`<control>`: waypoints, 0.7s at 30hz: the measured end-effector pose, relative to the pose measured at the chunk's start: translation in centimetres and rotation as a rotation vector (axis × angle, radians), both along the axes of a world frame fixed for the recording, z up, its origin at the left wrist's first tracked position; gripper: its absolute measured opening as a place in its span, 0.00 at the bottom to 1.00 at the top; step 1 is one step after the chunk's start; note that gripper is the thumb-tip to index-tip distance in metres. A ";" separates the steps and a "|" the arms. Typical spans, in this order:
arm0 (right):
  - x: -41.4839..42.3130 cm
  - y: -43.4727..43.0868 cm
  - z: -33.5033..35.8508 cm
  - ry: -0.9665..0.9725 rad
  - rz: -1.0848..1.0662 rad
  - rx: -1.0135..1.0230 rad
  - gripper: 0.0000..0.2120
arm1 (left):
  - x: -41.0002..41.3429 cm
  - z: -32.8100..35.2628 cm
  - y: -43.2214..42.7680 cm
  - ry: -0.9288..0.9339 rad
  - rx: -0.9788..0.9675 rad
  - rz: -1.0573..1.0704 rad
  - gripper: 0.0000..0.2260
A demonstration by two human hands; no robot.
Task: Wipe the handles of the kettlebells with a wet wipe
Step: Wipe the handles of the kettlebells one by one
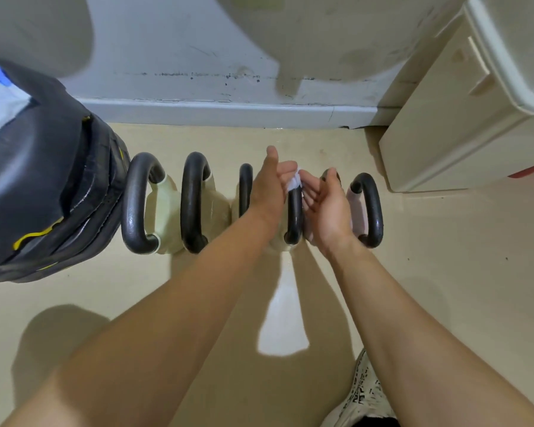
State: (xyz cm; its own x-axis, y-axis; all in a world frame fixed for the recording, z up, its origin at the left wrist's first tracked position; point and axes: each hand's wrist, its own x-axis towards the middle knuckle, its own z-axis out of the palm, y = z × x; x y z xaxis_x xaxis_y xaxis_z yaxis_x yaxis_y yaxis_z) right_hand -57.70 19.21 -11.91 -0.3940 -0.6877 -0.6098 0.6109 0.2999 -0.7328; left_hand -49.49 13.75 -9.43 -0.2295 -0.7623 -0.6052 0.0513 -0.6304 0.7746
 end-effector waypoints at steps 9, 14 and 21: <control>2.8 7.0 -0.5 0.269 0.066 -0.027 0.25 | 2.4 -0.4 6.7 -0.042 -0.051 0.082 0.18; 3.9 8.7 -1.8 0.432 0.150 -0.016 0.25 | 2.1 -0.2 8.7 -0.045 -0.074 0.076 0.19; 1.3 2.5 -0.1 0.269 0.269 -0.107 0.28 | 0.4 0.4 4.1 -0.036 -0.142 -0.065 0.24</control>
State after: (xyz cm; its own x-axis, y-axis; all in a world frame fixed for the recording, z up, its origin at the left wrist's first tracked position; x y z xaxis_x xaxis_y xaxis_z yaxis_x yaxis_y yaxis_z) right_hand -56.40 21.68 -12.04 -0.3269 -0.8421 -0.4289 0.3030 0.3365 -0.8916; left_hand -49.08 17.81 -8.99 -0.2612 -0.8251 -0.5009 -0.0150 -0.5154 0.8568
